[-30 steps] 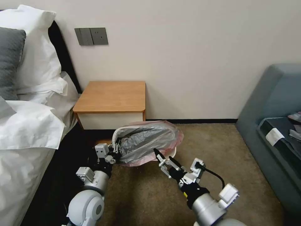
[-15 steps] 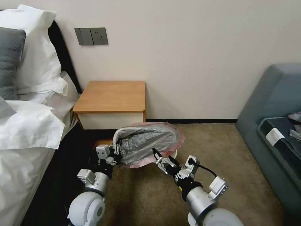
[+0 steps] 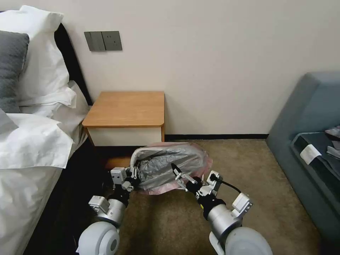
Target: Pick up the garbage bag from the table and place it over the trash can.
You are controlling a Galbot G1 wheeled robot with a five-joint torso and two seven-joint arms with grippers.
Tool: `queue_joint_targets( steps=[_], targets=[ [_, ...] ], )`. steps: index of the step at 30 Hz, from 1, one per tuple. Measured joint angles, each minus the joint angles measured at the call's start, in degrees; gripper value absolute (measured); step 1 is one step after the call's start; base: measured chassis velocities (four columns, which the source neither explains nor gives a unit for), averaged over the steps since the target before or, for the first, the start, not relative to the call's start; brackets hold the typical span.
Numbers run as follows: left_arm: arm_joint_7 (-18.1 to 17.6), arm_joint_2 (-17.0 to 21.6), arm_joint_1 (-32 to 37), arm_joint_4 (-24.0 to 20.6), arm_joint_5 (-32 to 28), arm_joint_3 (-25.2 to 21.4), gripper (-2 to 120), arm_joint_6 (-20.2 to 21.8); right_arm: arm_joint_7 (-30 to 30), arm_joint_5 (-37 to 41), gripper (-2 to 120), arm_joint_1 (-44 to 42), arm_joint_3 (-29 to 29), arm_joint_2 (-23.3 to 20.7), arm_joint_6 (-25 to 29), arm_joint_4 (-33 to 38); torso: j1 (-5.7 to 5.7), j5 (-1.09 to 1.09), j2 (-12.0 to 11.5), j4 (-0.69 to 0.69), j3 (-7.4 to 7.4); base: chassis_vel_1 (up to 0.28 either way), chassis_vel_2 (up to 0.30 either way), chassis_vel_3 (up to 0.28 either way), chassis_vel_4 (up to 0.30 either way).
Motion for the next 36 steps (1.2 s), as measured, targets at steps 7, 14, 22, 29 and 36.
queue_joint_targets(
  steps=[7,14,22,29,36],
  targets=[
    [-0.2,0.0,0.4,-0.6,-1.1,0.0,2,0.4,-4.3,-1.1,100,0.1,-0.1,0.3,1.4,-2.1,0.00,0.00,0.0,0.00,0.00,0.000,0.000,0.000,0.000],
    [-1.4,0.1,0.2,-1.2,-4.0,-0.6,2,1.9,-8.2,-3.4,74,-0.5,0.4,0.4,3.5,-4.1,0.00,0.00,0.0,0.00,0.00,0.000,0.000,0.000,0.000],
    [-2.0,-0.1,0.1,-1.3,-4.9,-0.4,2,3.0,-9.7,-3.7,45,-0.9,0.8,0.5,4.8,-4.1,0.00,0.00,0.0,0.00,0.00,0.000,0.000,0.000,0.000],
    [-2.7,-0.1,-0.1,-1.3,-5.3,-0.4,2,3.9,-10.3,-4.2,22,-1.0,0.8,0.6,5.3,-4.3,0.00,0.00,0.0,0.00,0.00,0.000,0.000,0.000,0.000],
    [-3.5,-0.2,-0.3,-1.0,-5.3,-0.3,2,4.8,-10.8,-5.1,0,-1.4,0.8,0.8,5.6,-4.3,0.00,0.00,0.0,0.00,0.00,0.000,0.000,0.000,0.000]
  ],
)
